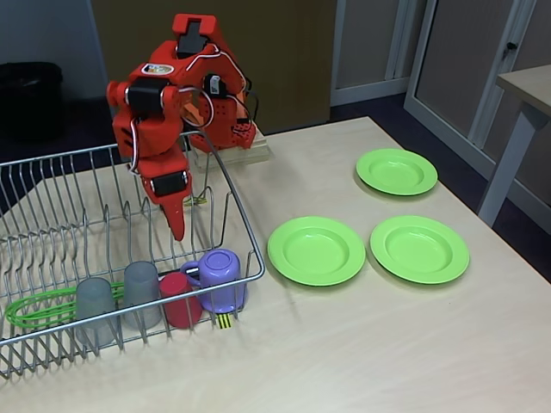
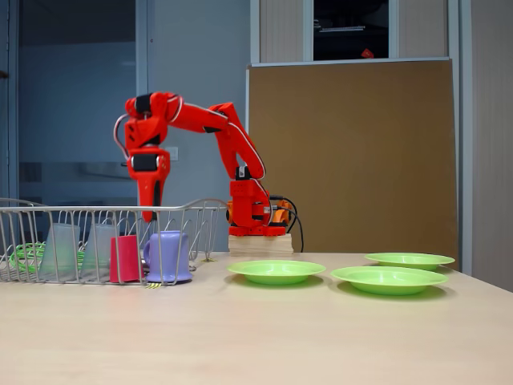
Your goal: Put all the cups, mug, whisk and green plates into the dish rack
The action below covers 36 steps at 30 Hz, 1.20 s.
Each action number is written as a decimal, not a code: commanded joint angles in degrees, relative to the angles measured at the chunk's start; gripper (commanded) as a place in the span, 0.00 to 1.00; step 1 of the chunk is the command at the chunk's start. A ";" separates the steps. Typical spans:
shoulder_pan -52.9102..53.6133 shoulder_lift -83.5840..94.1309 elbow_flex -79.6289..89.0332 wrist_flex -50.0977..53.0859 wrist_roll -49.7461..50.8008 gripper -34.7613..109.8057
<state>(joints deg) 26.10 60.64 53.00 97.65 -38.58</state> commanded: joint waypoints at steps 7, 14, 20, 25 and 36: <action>-8.88 17.05 8.09 3.25 7.56 0.33; -20.48 26.81 25.31 -2.72 25.49 0.34; -33.31 33.57 46.23 -18.02 43.86 0.35; -41.75 37.62 60.64 -29.62 58.89 0.40; -54.14 36.91 70.22 -39.46 76.64 0.42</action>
<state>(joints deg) -25.84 96.86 122.87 59.24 35.77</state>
